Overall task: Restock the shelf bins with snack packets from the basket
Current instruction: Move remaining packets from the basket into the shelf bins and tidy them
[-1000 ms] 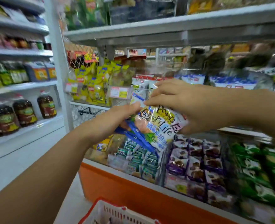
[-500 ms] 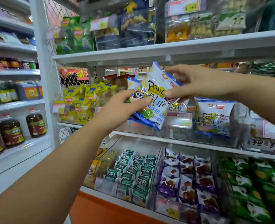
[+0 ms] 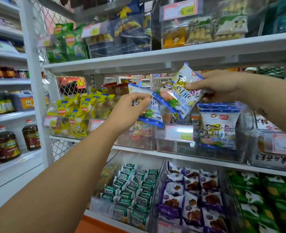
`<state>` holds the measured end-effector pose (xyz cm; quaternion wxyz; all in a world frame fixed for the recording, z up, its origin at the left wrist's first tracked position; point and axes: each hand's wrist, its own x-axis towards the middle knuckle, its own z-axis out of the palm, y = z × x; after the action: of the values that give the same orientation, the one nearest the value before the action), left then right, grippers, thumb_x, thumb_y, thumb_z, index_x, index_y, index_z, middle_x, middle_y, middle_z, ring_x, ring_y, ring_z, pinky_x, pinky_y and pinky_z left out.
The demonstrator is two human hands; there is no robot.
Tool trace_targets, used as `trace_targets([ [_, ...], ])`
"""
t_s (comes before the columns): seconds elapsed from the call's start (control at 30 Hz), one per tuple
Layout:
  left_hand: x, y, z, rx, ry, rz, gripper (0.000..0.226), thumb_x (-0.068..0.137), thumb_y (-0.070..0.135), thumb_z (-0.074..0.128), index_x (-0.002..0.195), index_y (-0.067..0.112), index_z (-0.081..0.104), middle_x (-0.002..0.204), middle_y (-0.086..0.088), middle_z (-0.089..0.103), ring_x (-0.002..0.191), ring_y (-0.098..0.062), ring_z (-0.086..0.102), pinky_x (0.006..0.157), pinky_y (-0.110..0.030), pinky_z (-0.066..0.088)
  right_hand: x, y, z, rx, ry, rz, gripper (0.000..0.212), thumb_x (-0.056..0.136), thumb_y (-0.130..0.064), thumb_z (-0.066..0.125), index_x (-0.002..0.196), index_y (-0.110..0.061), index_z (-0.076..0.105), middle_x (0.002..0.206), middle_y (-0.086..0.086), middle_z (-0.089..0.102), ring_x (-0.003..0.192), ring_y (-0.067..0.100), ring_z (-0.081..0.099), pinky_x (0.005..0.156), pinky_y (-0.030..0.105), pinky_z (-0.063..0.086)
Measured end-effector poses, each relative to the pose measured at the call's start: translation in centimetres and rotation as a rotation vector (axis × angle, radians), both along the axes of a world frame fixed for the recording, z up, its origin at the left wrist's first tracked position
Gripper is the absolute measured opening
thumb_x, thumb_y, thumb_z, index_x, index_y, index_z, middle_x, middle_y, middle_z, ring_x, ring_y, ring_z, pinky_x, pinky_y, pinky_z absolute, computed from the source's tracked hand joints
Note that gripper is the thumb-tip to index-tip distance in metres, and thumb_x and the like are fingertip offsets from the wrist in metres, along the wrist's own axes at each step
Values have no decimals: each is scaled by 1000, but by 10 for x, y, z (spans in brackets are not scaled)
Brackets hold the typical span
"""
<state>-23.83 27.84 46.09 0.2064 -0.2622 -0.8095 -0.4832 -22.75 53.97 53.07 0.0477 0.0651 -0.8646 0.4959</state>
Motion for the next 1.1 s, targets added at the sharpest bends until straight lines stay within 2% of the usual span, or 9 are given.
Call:
trace_targets([
  [0.13,-20,7,-4,81,-82,84,16,97,27,57,110,29,66,94,8,67,73,1,62,59,-10,47,-36,20,3,84,79,-199,34,77,-28,80,99,-7,67,102,17,70,75,22,63,66,32,53],
  [0.23,-29,18,-4,137,-82,83,19,98,24,55,113,27,66,90,7,65,75,-8,61,55,-11,44,-61,14,-1,474,143,-275,39,80,-33,78,103,-5,65,96,14,71,77,27,67,74,39,56],
  [0.37,-41,27,-3,158,-71,86,23,99,25,53,118,26,65,89,15,61,63,12,59,50,-4,44,-93,-8,-16,809,98,-196,31,84,-29,74,100,-8,57,89,6,63,68,16,55,55,27,43],
  [0.47,-47,31,-1,159,-61,74,24,100,26,52,120,27,65,92,20,60,61,21,56,51,0,41,-119,-15,-27,988,-10,-172,27,88,-30,69,97,-6,58,91,8,57,64,17,49,54,28,38],
  [0.53,-48,34,1,150,-55,46,25,100,26,51,122,27,64,96,22,60,65,22,57,53,2,40,-131,-14,-31,1023,-62,-166,33,88,-31,70,107,-5,60,94,6,59,71,18,55,63,31,46],
  [0.67,-51,40,0,138,-34,29,26,100,26,51,123,28,63,104,20,59,69,17,60,56,1,42,-155,-10,-45,1155,-56,-161,58,84,-35,74,130,-7,54,126,9,59,105,28,60,92,40,51],
  [0.83,-52,44,-3,136,-10,0,27,100,23,52,125,23,63,127,8,57,72,14,62,60,1,42,-162,2,-58,1462,133,-282,49,80,-52,70,117,-21,58,98,-3,62,94,23,58,82,40,39],
  [0.93,-53,43,-5,126,-4,0,25,100,25,52,122,28,63,133,3,54,73,21,60,60,2,42,-162,5,-60,1530,177,-327,56,73,-63,72,109,-22,58,105,-2,64,104,25,57,94,44,38],
  [1.1,-55,39,-8,122,-32,-3,22,98,29,54,114,41,63,131,3,53,73,16,61,71,-9,44,-157,9,-54,1493,130,-276,87,64,-69,75,134,-25,48,117,-1,64,110,28,58,94,47,36],
])
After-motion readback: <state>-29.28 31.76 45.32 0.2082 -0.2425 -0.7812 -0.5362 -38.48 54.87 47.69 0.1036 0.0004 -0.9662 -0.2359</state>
